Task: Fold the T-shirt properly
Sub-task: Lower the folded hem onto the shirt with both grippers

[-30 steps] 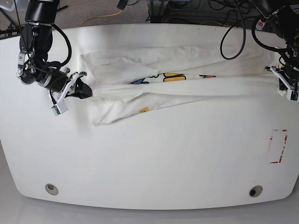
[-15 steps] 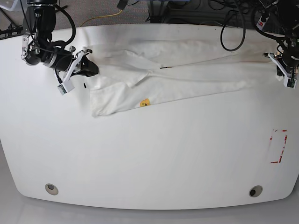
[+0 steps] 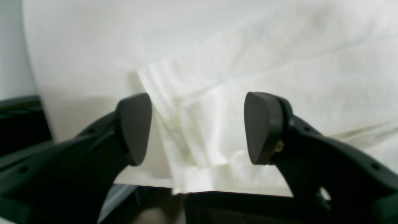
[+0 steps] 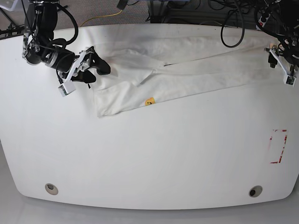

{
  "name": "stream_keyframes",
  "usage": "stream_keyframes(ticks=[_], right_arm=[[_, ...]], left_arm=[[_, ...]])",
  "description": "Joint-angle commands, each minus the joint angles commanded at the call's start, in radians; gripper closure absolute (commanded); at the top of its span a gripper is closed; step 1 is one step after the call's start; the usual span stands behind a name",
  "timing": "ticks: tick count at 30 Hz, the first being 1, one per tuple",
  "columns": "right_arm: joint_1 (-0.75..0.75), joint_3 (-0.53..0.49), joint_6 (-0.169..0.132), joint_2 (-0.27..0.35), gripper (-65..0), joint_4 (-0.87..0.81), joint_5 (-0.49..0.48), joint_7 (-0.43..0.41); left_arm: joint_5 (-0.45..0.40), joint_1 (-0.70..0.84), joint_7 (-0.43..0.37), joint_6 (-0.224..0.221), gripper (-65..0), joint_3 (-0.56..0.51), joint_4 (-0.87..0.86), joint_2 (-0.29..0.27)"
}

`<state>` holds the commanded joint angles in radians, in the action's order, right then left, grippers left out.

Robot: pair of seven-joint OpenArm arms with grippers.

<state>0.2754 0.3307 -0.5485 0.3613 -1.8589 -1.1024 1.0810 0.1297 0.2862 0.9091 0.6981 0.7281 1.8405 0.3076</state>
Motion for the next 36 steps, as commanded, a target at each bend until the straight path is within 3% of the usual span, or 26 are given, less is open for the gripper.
stream_keyframes(ticks=[5,8,12,16,18,25,31,36], right_arm=[[-0.057,-0.061,0.0,-0.089,-43.0,0.058,0.023,-0.002],[-0.083,-0.114,0.008,-0.143,-42.3,0.104,0.064,-0.003],[-0.097,-0.13,0.008,-0.216,-29.6,0.133,0.19,-0.006],[-0.112,-0.132,0.0,-0.264,-18.5,0.144,0.354,-0.006],[-0.123,-0.124,0.0,-0.276,-17.1,0.149,0.43,-0.006],[-0.123,-0.115,-0.002,-0.261,-17.0,0.198,0.641,-0.121],[-0.123,-0.005,-0.002,-0.203,-16.8,0.272,0.657,-0.172],[-0.127,0.097,-0.002,-0.158,-16.8,0.308,0.652,-0.187]], left_arm=[[-0.015,0.0,0.0,0.0,-41.7,-0.023,-0.028,-0.02],[-0.087,0.0,-0.002,0.0,-33.6,-0.023,-0.074,-0.043],[-0.146,0.0,-0.002,0.0,-21.0,-0.025,-0.18,-0.044],[-0.15,-0.034,-0.003,0.0,-15.1,-0.025,-0.256,-0.04],[-0.15,-0.043,-0.003,0.0,-15.0,-0.025,-0.272,-0.037],[-0.15,-0.109,-0.003,0.0,-15.0,-0.144,-0.299,-0.023],[-0.15,-0.186,-0.003,0.0,-16.1,-0.269,-0.341,-0.021],[-0.15,-0.25,-0.005,0.0,-26.0,-0.318,-0.376,-0.021]])
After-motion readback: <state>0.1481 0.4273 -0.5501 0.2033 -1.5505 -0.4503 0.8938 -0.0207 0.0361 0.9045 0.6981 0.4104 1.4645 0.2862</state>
